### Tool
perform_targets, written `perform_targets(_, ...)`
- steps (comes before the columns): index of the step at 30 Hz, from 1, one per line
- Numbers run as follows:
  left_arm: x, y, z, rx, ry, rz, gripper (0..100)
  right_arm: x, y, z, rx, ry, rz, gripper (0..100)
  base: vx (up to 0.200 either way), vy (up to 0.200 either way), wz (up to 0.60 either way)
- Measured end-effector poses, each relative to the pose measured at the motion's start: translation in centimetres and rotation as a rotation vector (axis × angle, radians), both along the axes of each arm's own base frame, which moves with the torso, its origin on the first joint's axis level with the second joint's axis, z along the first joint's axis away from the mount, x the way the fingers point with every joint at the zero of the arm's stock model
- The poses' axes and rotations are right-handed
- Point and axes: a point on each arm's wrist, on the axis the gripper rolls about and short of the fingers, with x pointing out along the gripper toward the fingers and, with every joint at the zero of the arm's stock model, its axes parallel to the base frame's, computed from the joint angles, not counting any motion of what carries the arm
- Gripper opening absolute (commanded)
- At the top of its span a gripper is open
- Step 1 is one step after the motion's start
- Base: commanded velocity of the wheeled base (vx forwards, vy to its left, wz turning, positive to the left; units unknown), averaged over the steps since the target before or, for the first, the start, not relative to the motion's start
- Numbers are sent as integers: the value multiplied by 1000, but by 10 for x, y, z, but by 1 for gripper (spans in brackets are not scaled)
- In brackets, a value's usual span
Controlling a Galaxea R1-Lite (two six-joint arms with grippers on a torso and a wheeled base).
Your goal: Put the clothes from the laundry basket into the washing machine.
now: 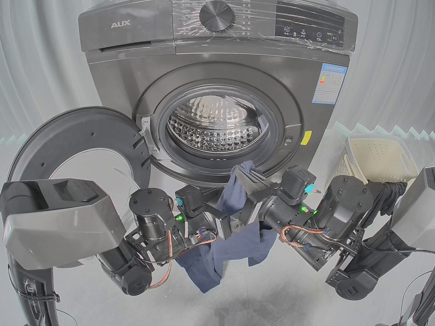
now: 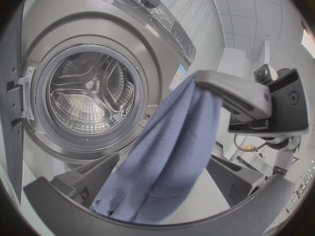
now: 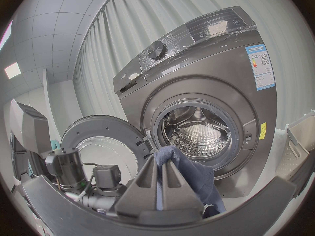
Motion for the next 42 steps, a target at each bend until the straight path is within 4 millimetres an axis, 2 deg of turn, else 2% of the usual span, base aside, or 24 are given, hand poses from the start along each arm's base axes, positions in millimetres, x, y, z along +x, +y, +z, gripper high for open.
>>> perform_targets(1,2,-1,-1,-1,-1,11,100,0,0,0,0,0,0,0,0,0,0)
perform_targets(2,4,-2,-2,-3,-3,19,0,0,0,0,0,0,0,0,0,0,0)
perform_targets(13,9,-6,-8,2,-5,27,0,-1,-1,-1,12,14,8,0,0,0,0)
perform_targets(14,8,-6,-7,2,-6,27,0,-1,-1,-1,14,15,12,100,0,0,0)
perform_targets(23,-6,5,1,13,7,17,0,-7,-3,-5,17,38,37,100,0,0,0)
perform_targets(28,-12,14,9,10,4,2,0,-13,-14,-7,2,55,52,100,0,0,0)
perform_targets(34,-15,27,19,1,-10,-11,0,-21,-44,-12,-40,90,52,100,0,0,0)
perform_targets(42,-29,43,42,-27,-43,-40,0,-9,-94,-29,-114,158,-49,100,0,0,0)
